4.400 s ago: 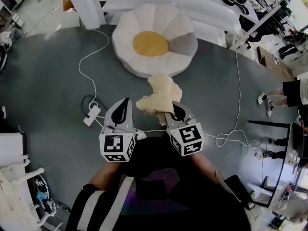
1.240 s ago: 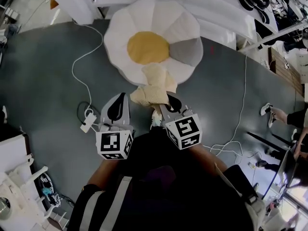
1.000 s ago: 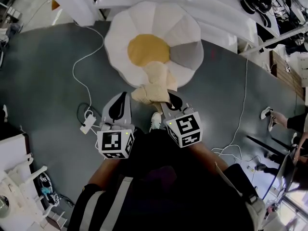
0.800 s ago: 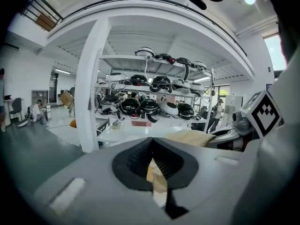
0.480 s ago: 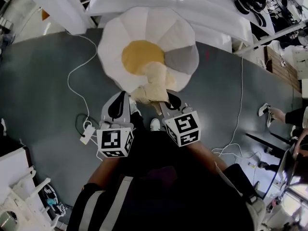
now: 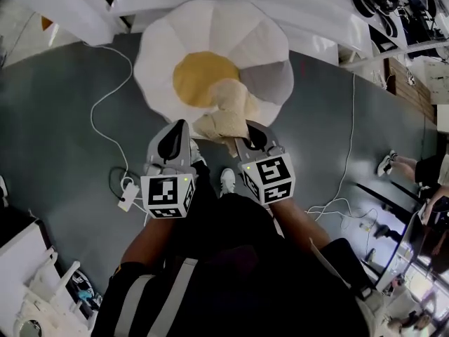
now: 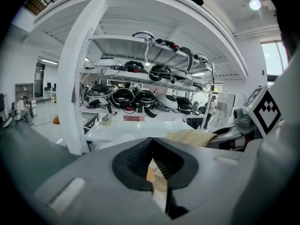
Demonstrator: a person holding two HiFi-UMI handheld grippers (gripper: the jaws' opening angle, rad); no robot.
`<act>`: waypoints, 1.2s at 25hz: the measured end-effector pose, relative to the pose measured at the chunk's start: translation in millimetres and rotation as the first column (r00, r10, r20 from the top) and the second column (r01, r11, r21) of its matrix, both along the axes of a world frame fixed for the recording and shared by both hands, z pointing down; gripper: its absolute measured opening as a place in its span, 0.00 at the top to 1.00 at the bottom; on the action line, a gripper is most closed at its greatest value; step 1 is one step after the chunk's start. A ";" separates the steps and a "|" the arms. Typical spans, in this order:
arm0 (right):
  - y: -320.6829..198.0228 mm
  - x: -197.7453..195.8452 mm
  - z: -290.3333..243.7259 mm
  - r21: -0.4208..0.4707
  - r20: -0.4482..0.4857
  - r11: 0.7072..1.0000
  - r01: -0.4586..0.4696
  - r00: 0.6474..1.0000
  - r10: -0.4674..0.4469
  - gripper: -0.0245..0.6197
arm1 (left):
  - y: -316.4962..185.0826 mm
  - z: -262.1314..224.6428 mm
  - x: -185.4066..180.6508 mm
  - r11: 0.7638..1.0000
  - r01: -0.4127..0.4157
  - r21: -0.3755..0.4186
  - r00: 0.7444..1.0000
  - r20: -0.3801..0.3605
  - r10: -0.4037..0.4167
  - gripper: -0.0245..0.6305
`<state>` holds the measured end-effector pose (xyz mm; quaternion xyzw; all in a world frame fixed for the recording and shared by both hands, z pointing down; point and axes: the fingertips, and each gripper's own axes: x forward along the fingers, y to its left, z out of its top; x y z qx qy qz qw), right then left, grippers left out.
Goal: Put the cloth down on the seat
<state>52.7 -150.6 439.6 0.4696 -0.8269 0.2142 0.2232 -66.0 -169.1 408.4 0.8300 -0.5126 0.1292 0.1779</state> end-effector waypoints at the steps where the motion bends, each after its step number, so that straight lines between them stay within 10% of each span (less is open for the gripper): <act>1: -7.5 -0.8 3.6 -0.005 -0.004 1.000 -0.006 1.000 0.006 0.91 | -7.8 4.4 -1.7 1.000 -0.002 -0.006 1.000 -0.001 0.002 0.96; 30: -137.5 -20.2 139.7 -0.117 -0.107 0.993 -0.033 0.994 0.020 0.91 | -129.0 137.2 -28.2 0.995 0.002 -0.103 1.000 0.021 0.000 0.96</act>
